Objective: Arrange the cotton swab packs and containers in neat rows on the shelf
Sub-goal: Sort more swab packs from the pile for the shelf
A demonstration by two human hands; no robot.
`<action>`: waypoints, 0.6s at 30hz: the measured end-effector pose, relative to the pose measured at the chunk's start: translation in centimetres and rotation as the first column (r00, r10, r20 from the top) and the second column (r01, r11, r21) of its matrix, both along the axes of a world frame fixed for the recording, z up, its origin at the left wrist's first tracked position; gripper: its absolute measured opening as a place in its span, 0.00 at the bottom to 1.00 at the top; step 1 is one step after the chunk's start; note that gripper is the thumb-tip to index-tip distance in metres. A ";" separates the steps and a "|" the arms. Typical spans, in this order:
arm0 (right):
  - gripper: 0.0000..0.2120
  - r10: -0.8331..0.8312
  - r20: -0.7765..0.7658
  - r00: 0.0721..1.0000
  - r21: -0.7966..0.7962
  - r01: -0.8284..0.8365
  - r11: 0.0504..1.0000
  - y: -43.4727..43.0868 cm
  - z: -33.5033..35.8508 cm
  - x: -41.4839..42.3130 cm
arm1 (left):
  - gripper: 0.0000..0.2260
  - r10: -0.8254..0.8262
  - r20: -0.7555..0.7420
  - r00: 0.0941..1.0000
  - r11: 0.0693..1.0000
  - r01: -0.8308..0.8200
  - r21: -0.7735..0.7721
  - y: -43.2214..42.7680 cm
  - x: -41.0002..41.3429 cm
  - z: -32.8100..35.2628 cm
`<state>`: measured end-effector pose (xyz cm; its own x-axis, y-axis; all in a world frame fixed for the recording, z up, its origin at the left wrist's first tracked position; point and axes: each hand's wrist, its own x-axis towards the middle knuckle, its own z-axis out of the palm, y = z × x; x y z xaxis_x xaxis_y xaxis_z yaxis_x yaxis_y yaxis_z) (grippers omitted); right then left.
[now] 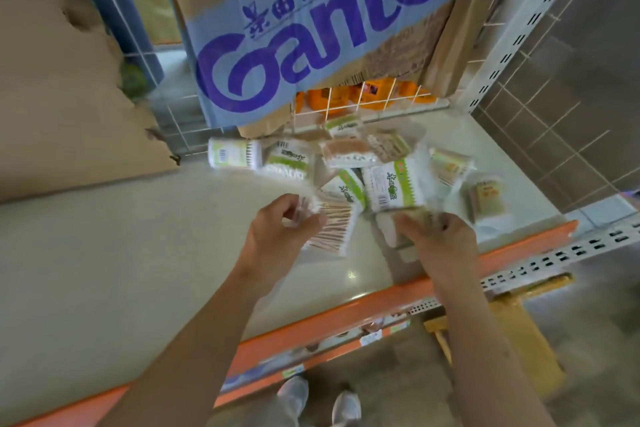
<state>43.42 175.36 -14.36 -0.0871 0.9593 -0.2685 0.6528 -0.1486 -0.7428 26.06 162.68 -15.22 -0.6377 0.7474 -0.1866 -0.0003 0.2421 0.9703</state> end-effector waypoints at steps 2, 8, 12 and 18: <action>0.42 0.016 -0.035 0.999 -0.011 -0.017 1.000 -0.6 0.2 -0.1 | 0.03 -0.048 0.050 0.998 0.999 0.047 0.016 -0.2 0.8 0.4; 0.26 0.092 -0.238 0.967 0.075 -0.076 0.994 -2.5 0.6 0.3 | 0.06 -0.040 0.124 0.991 0.997 0.032 0.064 -0.8 3.3 0.6; 0.18 0.061 -0.465 0.883 0.060 -0.038 0.998 -3.5 1.2 1.3 | 0.20 0.082 0.147 0.986 0.994 -0.091 0.058 -1.9 3.9 0.3; 0.17 0.173 -0.677 0.715 -0.013 -0.247 0.969 -5.1 2.1 2.0 | 0.16 0.311 0.369 0.876 0.907 -0.389 0.161 -4.5 5.3 0.9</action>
<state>45.42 170.23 -12.30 -0.4746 0.8672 -0.1510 0.0179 -0.1620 -0.9866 31.31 158.18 -14.32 -0.7964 0.5327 -0.2861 -0.3707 -0.0563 0.9270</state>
